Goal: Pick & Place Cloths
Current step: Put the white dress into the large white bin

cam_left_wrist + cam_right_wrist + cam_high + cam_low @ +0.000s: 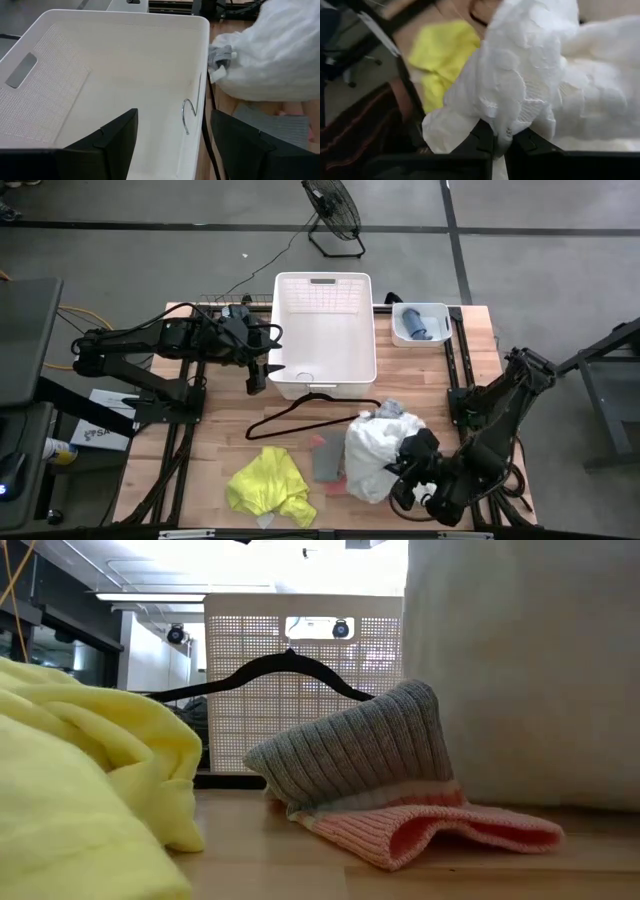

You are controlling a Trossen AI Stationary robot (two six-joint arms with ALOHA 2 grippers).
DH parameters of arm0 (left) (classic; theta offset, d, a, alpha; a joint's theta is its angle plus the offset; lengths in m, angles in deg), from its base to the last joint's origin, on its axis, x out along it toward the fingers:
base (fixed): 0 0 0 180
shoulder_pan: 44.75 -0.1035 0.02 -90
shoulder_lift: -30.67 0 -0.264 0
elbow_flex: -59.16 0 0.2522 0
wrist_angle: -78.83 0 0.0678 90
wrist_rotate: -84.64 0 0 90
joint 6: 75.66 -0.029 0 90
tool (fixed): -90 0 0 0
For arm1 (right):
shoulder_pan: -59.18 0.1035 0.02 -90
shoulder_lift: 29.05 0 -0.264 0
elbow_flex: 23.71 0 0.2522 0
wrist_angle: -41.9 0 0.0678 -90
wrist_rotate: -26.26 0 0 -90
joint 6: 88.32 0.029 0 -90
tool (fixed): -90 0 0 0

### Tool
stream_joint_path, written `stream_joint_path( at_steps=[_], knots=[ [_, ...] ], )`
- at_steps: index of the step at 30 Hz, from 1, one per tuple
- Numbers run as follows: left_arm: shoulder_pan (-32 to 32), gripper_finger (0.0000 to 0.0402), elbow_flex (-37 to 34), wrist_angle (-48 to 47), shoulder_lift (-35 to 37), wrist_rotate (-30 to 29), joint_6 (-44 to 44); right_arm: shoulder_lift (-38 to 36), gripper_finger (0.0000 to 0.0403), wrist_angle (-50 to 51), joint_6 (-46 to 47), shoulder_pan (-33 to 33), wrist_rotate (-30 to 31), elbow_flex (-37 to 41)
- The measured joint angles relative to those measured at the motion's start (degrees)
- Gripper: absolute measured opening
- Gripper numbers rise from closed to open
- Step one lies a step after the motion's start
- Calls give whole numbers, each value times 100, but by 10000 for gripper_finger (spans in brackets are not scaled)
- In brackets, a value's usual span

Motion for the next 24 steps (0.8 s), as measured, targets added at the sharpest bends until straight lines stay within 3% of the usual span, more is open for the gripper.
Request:
stream_joint_path(
  at_steps=[13,24],
  knots=[
    [-1,246,0,0,0,0,44,-22,8,245,-3063,2,1110,-2003],
    [-2,246,0,2,0,153,44,-65,8,213,-5085,-90,1471,-3384]
  ],
)
